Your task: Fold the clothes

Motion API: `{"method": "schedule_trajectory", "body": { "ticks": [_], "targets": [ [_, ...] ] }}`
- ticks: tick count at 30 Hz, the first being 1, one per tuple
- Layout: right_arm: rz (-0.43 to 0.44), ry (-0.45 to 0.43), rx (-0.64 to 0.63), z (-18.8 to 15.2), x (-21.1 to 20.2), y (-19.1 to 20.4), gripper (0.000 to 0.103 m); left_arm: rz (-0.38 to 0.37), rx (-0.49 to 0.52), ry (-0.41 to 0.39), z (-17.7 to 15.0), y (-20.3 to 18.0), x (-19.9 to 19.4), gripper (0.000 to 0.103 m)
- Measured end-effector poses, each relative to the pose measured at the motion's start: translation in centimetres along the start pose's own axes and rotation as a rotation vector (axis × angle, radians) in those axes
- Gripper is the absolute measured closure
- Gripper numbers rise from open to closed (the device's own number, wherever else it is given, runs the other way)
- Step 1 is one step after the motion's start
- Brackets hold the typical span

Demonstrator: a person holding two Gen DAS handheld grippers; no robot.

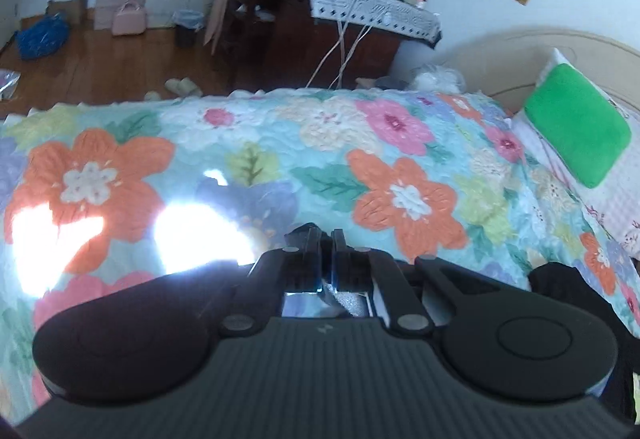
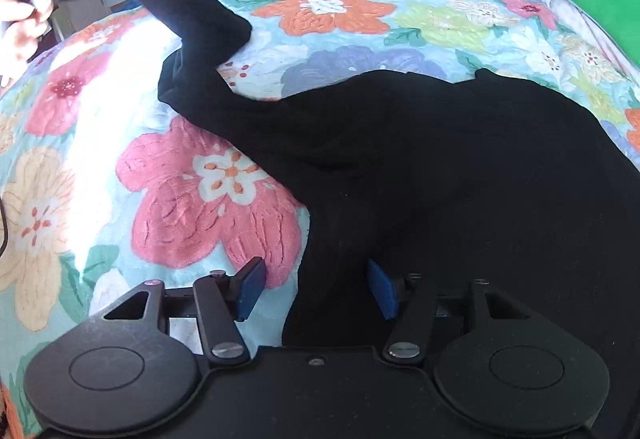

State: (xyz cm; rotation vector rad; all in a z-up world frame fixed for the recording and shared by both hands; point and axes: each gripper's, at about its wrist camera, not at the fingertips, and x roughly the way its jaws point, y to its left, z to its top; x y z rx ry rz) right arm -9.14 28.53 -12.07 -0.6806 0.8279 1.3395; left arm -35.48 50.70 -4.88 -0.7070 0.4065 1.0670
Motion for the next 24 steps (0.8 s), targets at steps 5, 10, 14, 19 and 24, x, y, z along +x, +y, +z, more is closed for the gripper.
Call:
{"method": "schedule_trajectory", "body": {
  "ticks": [5,10,14,19,24],
  "targets": [
    [0.000,0.006,0.020,0.1,0.1,-0.1,0.038,0.215,-0.078,-0.079,0.1,2.6,-1.0,0.100],
    [-0.002,0.002,0.021,-0.1,0.0,-0.1,0.037,0.371,-0.101,-0.272,1.3,4.2,-4.7,0.100],
    [0.004,0.005,0.030,0.0,0.1,-0.4,0.036,0.398,-0.193,-0.394,1.9,5.9,-8.9,0.100],
    [-0.015,0.000,0.010,0.5,-0.5,-0.2,0.036,0.479,-0.229,-0.466,2.5,7.6,-11.3,0.100],
    [-0.014,-0.015,0.026,0.8,-1.0,-0.6,0.036,0.503,-0.245,-0.201,2.8,10.5,-7.2,0.097]
  ]
}}
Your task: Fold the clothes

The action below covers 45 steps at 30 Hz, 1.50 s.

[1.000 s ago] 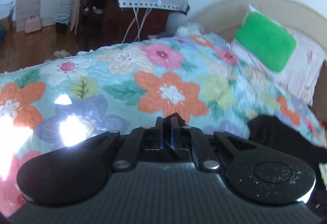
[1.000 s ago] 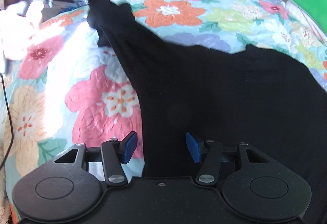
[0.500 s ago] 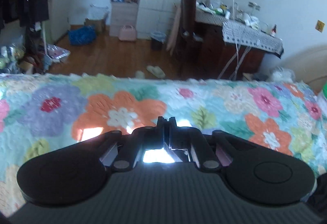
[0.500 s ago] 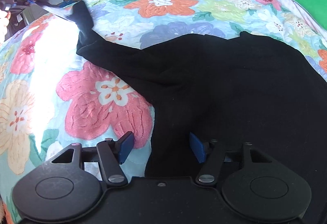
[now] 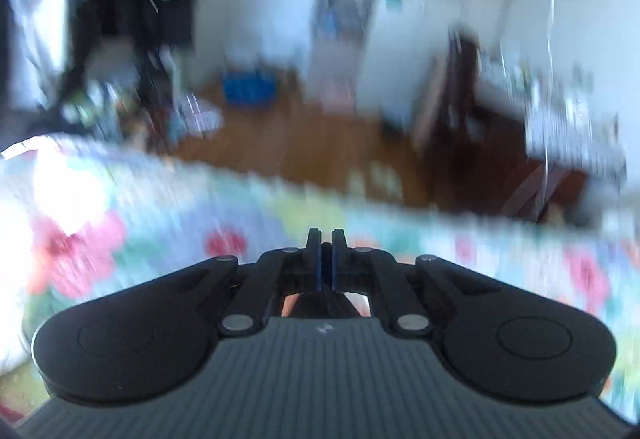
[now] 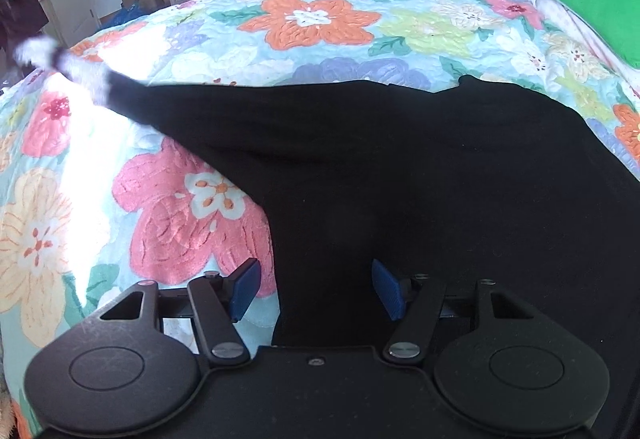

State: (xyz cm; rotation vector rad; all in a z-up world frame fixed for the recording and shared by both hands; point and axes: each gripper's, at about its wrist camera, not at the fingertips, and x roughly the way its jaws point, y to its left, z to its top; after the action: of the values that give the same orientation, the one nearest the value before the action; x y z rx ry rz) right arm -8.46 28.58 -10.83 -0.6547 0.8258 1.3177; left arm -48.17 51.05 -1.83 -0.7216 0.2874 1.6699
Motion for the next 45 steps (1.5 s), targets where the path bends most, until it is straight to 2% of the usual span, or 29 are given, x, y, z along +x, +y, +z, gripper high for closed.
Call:
{"method": "schedule_trajectory", "body": {
  "ticks": [2,5,7,8,12,14,17,20,23,25,26,27,28,29,30,31,32,35,37,39,40,42,44,45],
  "targets": [
    [-0.001,-0.002,0.004,0.0,0.0,0.0,0.036,-0.043,0.016,0.185,-1.4,-0.3,3.2,0.097],
    [0.002,-0.028,-0.001,0.6,-0.2,0.4,0.036,-0.126,0.080,0.307,-2.9,-1.2,4.5,0.094],
    [0.022,-0.043,-0.012,1.3,-0.4,0.8,0.036,-0.164,0.159,0.297,-3.2,-2.1,3.7,0.081],
    [0.034,-0.054,-0.023,1.7,-0.5,1.2,0.037,-0.192,0.204,0.286,-3.4,-2.5,2.9,0.078],
    [0.087,-0.101,-0.096,3.6,-0.6,3.6,0.037,-0.285,0.479,0.225,-4.5,-2.4,0.5,0.059],
    [0.097,-0.119,-0.160,4.5,-0.5,5.3,0.039,-0.310,0.649,0.207,-5.5,-2.2,-0.2,0.058],
    [0.081,-0.124,-0.280,5.7,0.1,7.8,0.039,-0.330,0.900,0.194,-7.0,-1.7,-0.8,0.052],
    [0.078,-0.108,-0.346,7.0,1.0,9.2,0.039,-0.436,1.067,0.234,-8.2,-0.5,-1.4,0.040],
    [0.077,-0.090,-0.409,8.2,1.8,10.0,0.039,-0.494,1.175,0.216,-8.8,0.3,-1.1,0.031],
    [0.077,-0.073,-0.438,9.0,2.6,10.4,0.039,-0.504,1.144,0.203,-8.2,0.4,0.2,0.029],
    [0.085,-0.059,-0.450,9.5,3.1,10.6,0.038,-0.507,1.119,0.221,-7.8,0.3,1.0,0.029],
    [0.098,-0.042,-0.459,9.8,3.6,10.8,0.038,-0.510,1.097,0.242,-7.3,0.2,1.8,0.036],
    [0.112,-0.026,-0.468,10.0,4.1,11.0,0.038,-0.518,1.087,0.275,-7.0,0.1,2.3,0.050],
    [0.132,-0.009,-0.474,10.1,4.6,11.2,0.039,-0.527,1.087,0.318,-6.7,-0.1,2.6,0.086],
    [0.158,0.008,-0.479,10.2,5.1,11.5,0.064,-0.538,1.084,0.344,-6.1,-0.3,2.5,0.089],
    [0.173,0.020,-0.475,10.4,5.5,11.6,0.084,-0.548,1.080,0.369,-5.5,-0.4,2.4,0.091],
    [0.176,0.029,-0.461,10.6,5.7,11.6,0.094,-0.561,1.071,0.393,-4.8,-0.6,2.3,0.091],
    [0.226,-0.049,-0.311,11.8,4.8,9.8,0.095,-0.679,0.929,0.504,-0.8,-1.0,2.1,0.091],
    [0.275,-0.081,-0.152,12.8,4.7,7.4,0.095,-0.758,0.794,0.625,1.3,-1.1,3.3,0.090],
    [0.304,-0.086,0.004,13.6,5.3,4.9,0.095,-0.793,0.643,0.757,2.5,-1.0,5.5,0.089],
    [0.310,-0.080,0.080,13.8,5.8,3.6,0.095,-0.782,0.576,0.818,2.4,-0.8,7.0,0.088],
    [0.298,-0.062,0.222,14.2,7.0,1.5,0.095,-0.712,0.462,0.898,1.8,-0.3,10.0,0.088],
    [0.251,-0.026,0.319,14.3,8.4,0.1,0.095,-0.616,0.398,0.907,0.9,0.2,12.6,0.088],
    [0.215,-0.013,0.341,14.4,9.1,-0.2,0.095,-0.589,0.401,0.873,0.6,0.3,13.2,0.088]
  ]
}}
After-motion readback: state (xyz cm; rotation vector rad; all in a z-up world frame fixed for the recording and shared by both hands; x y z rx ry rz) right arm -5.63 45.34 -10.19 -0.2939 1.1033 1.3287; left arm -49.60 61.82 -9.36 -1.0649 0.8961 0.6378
